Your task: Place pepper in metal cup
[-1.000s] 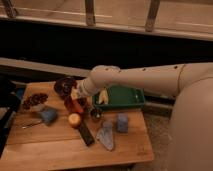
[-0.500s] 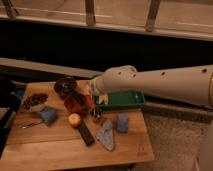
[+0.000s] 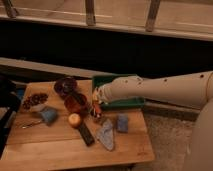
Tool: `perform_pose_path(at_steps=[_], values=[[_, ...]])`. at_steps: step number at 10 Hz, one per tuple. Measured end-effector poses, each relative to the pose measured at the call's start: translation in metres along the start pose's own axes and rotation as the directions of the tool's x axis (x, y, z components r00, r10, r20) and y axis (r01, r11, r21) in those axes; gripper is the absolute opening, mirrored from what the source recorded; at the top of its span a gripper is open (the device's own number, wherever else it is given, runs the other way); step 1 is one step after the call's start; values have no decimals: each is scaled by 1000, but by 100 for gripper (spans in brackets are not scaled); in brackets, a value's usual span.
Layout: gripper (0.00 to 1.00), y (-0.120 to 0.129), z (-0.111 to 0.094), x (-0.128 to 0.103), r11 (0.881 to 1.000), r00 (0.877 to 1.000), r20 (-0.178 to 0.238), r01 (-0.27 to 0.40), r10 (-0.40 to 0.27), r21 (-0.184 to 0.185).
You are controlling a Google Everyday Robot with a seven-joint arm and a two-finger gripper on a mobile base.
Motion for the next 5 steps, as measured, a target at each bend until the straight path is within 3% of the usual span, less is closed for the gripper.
perform_pose_path(at_steps=[5], values=[[0,-13,25,7,999,999,-6,-36,36,-30]])
